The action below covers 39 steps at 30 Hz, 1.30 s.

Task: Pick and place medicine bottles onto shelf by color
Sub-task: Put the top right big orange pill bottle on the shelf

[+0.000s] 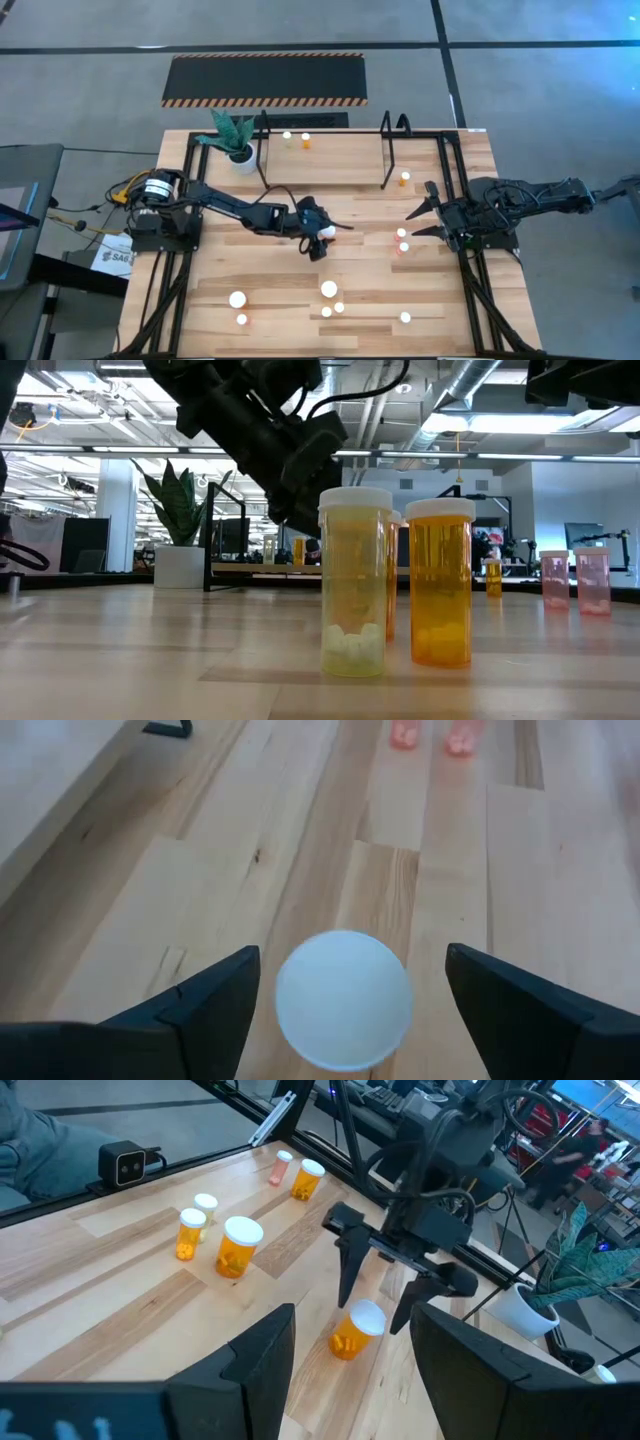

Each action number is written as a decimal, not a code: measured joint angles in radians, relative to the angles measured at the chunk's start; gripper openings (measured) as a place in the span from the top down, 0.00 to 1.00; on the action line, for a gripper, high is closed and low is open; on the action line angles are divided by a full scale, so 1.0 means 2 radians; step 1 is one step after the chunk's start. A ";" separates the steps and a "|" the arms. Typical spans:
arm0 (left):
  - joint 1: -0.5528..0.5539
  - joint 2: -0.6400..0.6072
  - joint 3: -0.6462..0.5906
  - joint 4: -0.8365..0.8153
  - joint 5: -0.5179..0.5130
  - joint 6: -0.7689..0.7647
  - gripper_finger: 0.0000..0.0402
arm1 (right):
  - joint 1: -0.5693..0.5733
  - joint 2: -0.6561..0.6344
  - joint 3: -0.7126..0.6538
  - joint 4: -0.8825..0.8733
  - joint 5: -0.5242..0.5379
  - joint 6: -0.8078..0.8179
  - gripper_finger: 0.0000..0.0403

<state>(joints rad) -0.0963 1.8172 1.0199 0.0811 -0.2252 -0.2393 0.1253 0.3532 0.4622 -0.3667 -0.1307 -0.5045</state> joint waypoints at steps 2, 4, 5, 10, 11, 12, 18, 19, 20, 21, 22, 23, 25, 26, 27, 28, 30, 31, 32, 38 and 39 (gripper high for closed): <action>0.000 0.004 0.000 0.001 -0.001 -0.005 0.24 | 0.000 0.000 0.000 0.000 0.000 0.000 0.45; 0.000 0.011 -0.004 0.001 -0.002 -0.009 0.24 | 0.000 0.000 0.000 0.000 0.000 0.000 0.45; 0.000 0.014 -0.007 -0.004 -0.003 -0.012 0.24 | 0.000 0.000 0.000 0.000 0.000 0.000 0.45; 0.000 0.035 -0.006 0.024 0.005 -0.013 0.24 | 0.000 0.000 0.000 -0.001 0.000 0.000 0.45; 0.000 0.035 -0.006 0.024 0.005 -0.008 0.24 | 0.000 0.000 0.000 -0.002 0.000 0.000 0.45; 0.000 0.037 -0.005 0.029 0.005 -0.004 0.24 | 0.000 0.000 0.000 -0.003 0.000 0.000 0.45; 0.002 0.038 -0.005 0.030 0.005 0.000 0.26 | 0.000 0.000 0.000 -0.007 0.000 0.000 0.45; 0.003 0.038 -0.005 0.028 0.005 -0.001 0.28 | 0.000 0.000 0.000 -0.008 0.000 0.000 0.45; 0.003 0.038 -0.005 0.029 0.006 -0.003 0.30 | 0.000 0.000 0.000 -0.010 0.000 0.000 0.45; 0.003 0.038 -0.005 0.029 0.006 -0.004 0.33 | 0.000 0.000 0.000 -0.011 0.000 0.000 0.45; 0.003 0.038 -0.005 0.029 0.006 -0.005 0.36 | 0.000 0.000 0.000 -0.012 0.000 0.000 0.45; 0.003 0.038 -0.005 0.029 0.004 -0.005 0.39 | 0.000 0.000 0.000 -0.011 0.000 0.000 0.45; 0.004 0.038 -0.005 0.029 0.004 -0.005 0.45 | 0.000 0.000 0.000 -0.011 0.000 0.000 0.45; 0.004 0.038 -0.005 0.029 0.003 -0.005 0.48 | 0.000 0.000 0.000 -0.011 0.000 0.000 0.45; 0.004 0.038 -0.005 0.031 0.003 -0.005 0.51 | 0.000 0.000 0.000 -0.011 0.000 0.000 0.45; 0.004 0.038 -0.005 0.033 0.003 -0.005 0.53 | 0.000 0.000 0.000 -0.011 0.000 0.000 0.45; 0.004 0.038 -0.004 0.042 0.005 -0.005 0.57 | 0.000 0.000 0.000 -0.011 0.000 0.000 0.45; 0.004 0.038 -0.003 0.046 0.008 -0.005 0.59 | 0.000 0.000 0.000 -0.011 0.000 0.000 0.45; 0.004 0.038 0.000 0.048 0.015 -0.005 0.59 | 0.000 0.000 0.000 -0.011 0.000 0.000 0.45; 0.008 0.038 0.037 0.037 0.019 0.017 0.52 | 0.000 0.000 0.000 -0.011 0.000 0.000 0.45; 0.012 0.038 0.044 0.031 0.019 0.023 0.51 | 0.000 0.000 0.000 -0.011 0.000 0.000 0.45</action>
<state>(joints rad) -0.0732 1.8938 1.1088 0.1425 -0.1871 -0.1932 0.1257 0.3534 0.4614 -0.3893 -0.1307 -0.5045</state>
